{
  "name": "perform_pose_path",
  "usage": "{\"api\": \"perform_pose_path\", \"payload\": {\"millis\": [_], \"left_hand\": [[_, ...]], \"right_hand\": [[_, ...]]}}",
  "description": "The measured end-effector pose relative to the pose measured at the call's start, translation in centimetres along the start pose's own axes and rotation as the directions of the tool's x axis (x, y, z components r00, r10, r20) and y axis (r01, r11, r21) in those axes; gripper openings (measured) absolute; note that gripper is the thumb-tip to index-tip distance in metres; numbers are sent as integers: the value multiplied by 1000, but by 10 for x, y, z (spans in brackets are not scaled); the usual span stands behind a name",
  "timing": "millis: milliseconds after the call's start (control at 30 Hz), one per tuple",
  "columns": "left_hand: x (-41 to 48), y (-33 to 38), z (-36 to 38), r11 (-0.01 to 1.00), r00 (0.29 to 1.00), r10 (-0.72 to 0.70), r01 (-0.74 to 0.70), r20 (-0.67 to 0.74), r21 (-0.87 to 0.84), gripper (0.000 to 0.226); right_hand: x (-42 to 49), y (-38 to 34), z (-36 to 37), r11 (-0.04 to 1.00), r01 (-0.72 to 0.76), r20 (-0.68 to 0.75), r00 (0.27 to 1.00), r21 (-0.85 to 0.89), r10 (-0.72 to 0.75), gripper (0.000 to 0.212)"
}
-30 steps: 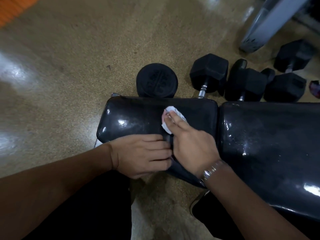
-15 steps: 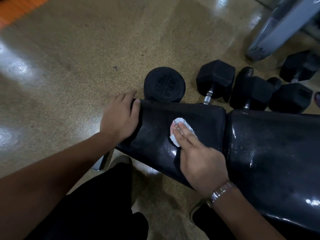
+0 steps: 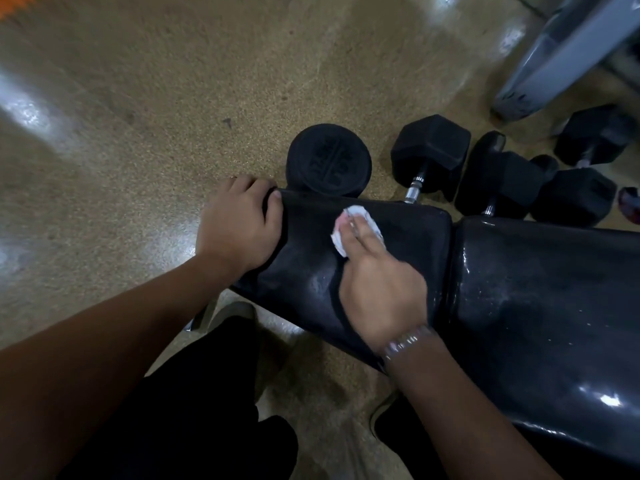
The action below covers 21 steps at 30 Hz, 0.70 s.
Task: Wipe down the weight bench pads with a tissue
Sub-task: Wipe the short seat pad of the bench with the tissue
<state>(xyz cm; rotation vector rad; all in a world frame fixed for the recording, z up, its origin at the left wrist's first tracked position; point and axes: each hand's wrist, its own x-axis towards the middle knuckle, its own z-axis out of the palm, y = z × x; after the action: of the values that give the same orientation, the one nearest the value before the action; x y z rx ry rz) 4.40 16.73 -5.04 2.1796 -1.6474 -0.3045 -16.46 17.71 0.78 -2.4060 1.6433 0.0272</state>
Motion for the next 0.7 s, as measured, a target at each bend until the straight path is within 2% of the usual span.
{"api": "perform_pose_path", "payload": {"millis": [100, 200, 300, 400, 567, 633, 700], "left_hand": [[0, 1, -1, 1000, 1000, 8, -8, 9, 8, 42], [1, 1, -3, 1000, 1000, 3, -3, 6, -3, 41], [0, 4, -4, 1000, 1000, -4, 4, 4, -1, 41], [-1, 4, -3, 1000, 1000, -12, 12, 3, -9, 39], [-2, 4, -3, 1000, 1000, 18, -18, -19, 7, 38], [-2, 5, -4, 1000, 1000, 20, -20, -23, 12, 36], [-2, 4, -4, 1000, 1000, 15, -15, -11, 9, 38]], "right_hand": [[3, -20, 2, 996, 89, 12, 996, 22, -89, 67], [-13, -2, -1, 983, 185, 84, 979, 18, -186, 62], [1, 12, -8, 993, 117, 23, 993, -14, -117, 64], [25, -12, -3, 999, 40, 62, 997, 24, -41, 66], [16, -15, -6, 977, 203, 65, 976, 59, -206, 62], [20, 0, -11, 985, 173, 35, 984, 30, -174, 59], [38, -1, -12, 997, 82, 37, 996, 5, -82, 58]]}}
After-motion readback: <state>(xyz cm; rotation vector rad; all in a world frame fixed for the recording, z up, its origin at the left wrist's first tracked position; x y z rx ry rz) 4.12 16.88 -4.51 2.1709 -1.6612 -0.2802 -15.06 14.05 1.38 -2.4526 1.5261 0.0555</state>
